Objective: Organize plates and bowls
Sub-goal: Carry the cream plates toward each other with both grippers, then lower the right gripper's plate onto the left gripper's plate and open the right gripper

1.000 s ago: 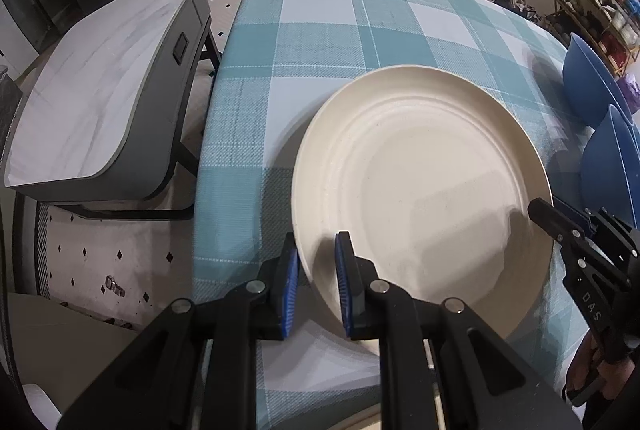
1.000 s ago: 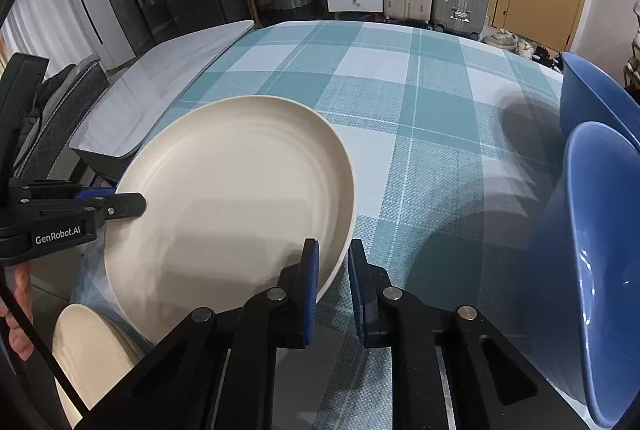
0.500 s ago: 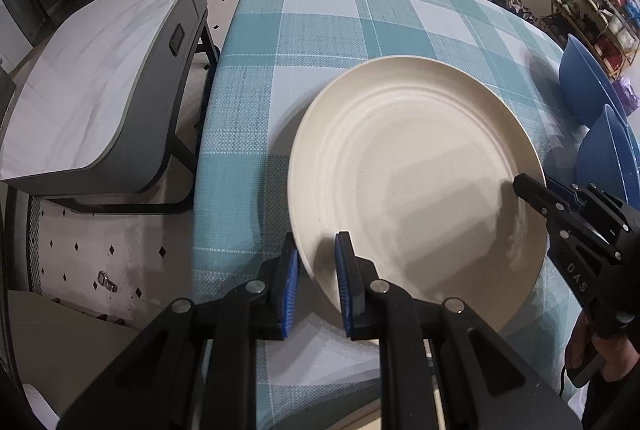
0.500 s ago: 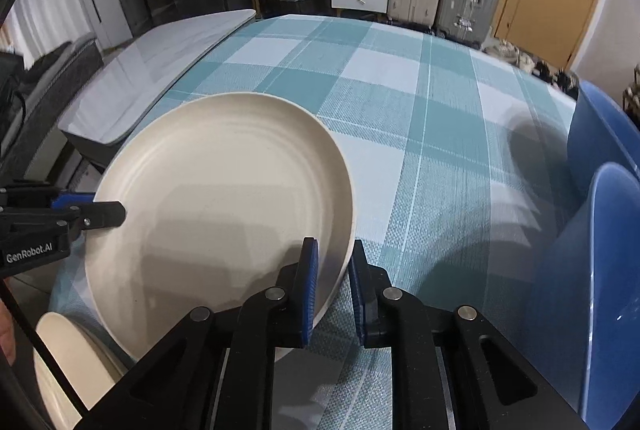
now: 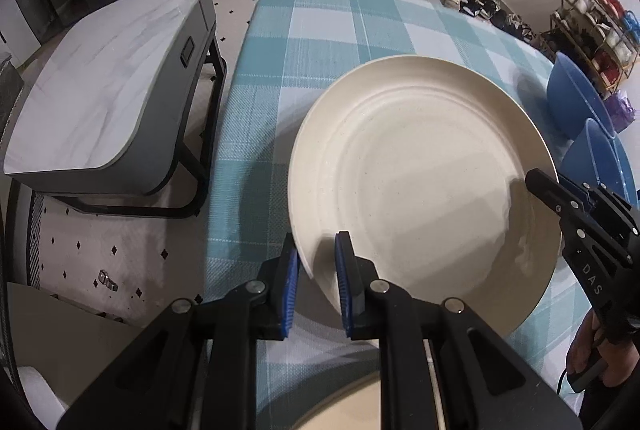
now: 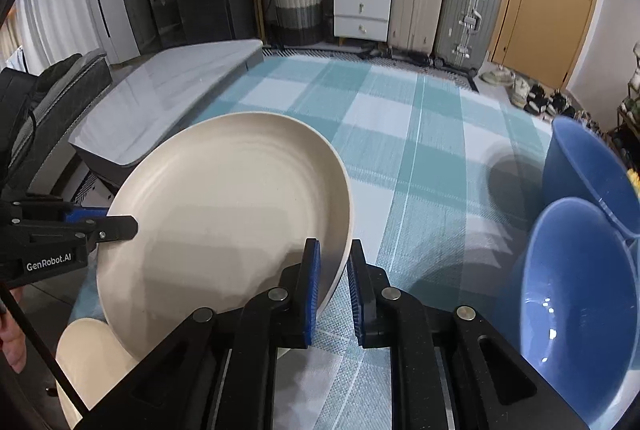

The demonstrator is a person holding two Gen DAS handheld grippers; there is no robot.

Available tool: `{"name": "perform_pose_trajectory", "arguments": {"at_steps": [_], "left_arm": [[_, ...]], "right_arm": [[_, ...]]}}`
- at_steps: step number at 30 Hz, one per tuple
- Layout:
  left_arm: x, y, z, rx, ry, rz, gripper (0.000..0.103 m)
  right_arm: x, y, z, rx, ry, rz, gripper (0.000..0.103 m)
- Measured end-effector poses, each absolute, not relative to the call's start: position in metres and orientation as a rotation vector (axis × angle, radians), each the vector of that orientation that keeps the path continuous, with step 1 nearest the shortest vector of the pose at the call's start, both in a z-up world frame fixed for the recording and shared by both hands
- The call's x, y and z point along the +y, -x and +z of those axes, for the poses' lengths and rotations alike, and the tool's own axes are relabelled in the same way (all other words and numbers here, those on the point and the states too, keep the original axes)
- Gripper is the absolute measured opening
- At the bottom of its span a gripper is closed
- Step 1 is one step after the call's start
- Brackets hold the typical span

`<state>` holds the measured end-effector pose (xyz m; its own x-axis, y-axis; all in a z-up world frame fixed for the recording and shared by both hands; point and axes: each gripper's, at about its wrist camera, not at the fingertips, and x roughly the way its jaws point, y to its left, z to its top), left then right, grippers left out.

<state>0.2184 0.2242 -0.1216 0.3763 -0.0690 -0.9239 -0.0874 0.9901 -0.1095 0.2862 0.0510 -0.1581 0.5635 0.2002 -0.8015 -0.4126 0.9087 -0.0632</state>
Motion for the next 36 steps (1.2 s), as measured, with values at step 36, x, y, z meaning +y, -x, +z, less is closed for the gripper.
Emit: {"name": "perform_pose_trajectory", "arguments": {"at_steps": [36], "left_arm": [[0.221,-0.055,-0.105,1.136,0.169,0.142,0.016]], "right_arm": [[0.056,-0.114,-0.133,0.832,0.268,0.568,0.013]]}}
